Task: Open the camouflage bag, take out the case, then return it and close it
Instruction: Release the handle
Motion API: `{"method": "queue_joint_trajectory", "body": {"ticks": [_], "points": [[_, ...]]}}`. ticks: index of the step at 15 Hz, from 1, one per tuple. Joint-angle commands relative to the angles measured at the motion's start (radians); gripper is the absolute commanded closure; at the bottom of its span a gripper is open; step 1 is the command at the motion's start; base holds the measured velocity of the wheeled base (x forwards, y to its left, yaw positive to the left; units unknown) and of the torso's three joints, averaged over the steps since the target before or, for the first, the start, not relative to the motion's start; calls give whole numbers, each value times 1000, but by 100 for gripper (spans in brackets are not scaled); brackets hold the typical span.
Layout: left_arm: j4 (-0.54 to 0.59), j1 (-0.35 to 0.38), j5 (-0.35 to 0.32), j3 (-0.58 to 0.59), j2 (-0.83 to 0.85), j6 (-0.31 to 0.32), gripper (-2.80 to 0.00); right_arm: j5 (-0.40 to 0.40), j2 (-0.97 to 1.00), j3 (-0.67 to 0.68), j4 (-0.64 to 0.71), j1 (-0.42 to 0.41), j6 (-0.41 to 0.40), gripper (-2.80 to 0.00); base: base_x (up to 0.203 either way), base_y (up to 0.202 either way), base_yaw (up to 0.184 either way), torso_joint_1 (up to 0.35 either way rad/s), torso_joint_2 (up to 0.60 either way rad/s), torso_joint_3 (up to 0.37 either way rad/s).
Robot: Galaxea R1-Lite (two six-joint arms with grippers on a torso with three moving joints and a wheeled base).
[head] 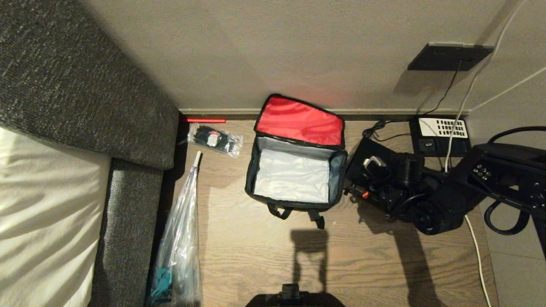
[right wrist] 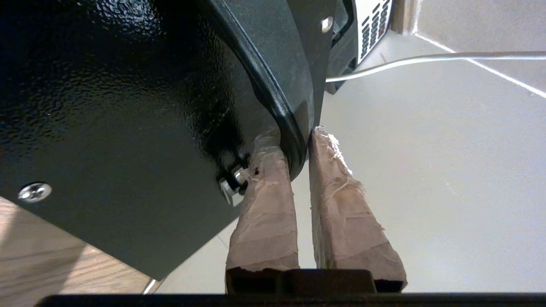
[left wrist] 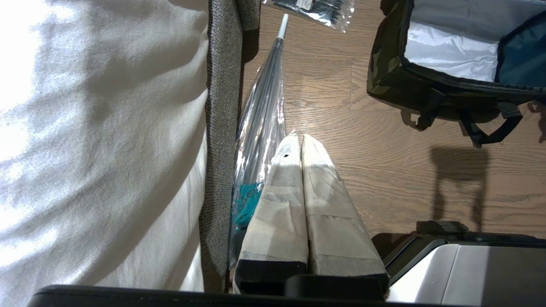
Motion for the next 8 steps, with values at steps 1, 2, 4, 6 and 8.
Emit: {"method": "queue_joint_trajectory", "body": {"ticks": [1,2,4,6,8], "points": [[0,0,0,0,0,0,0,-6,14,2,-6,-7,-7,0,0,0,0,0,0,0],[0,0,0,0,0,0,0,-6,15,2,-6,-8,-7,0,0,0,0,0,0,0],[0,0,0,0,0,0,0,-6,15,2,0,-8,-11,-280,0,0,0,0,0,0],[0,0,0,0,0,0,0,-6,8,13,24,-10,-11,-280,0,0,0,0,0,0],[0,0,1,0,0,0,0,-4,0,19,43,-8,-4,-280,0,0,0,0,0,0]]}}
